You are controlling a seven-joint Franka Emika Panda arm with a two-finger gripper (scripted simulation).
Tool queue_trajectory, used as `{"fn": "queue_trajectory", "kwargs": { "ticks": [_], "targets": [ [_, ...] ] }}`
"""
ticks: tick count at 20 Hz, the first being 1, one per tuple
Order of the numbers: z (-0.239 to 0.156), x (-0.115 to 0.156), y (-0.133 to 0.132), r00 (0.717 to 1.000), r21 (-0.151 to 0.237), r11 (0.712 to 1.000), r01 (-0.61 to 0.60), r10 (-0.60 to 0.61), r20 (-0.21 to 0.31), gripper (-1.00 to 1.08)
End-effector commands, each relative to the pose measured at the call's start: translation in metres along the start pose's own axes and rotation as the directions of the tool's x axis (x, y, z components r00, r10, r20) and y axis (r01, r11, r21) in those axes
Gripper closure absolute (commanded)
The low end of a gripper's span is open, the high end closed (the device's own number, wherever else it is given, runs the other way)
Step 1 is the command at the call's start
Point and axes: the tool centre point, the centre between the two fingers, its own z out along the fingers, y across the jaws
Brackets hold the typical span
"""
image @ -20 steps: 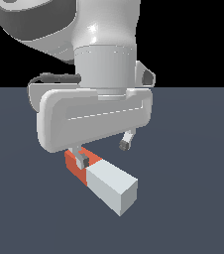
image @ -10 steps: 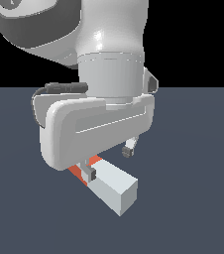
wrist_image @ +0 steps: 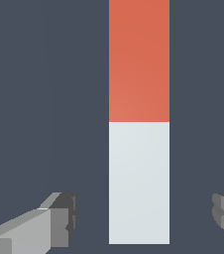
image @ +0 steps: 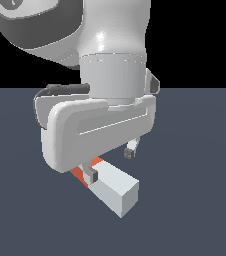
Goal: Insert the peg into the horizontal hole in a box.
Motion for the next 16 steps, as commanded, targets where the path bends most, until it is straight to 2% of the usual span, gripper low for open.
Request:
{"fn": "queue_trajectory", "kwargs": {
  "ticks": [1, 11, 16],
  "targets": [
    [0.001, 0.0, 0.0, 1.0, 0.0, 1.0, 0.0, 0.0, 0.0, -0.92],
    [0.043, 0.001, 0.0, 1.0, 0.0, 1.0, -0.001, 0.001, 0.0, -0.92],
    [0.05, 0.0, 0.0, 1.0, 0.0, 1.0, -0.002, 0.002, 0.0, -0.92]
  ]
}}
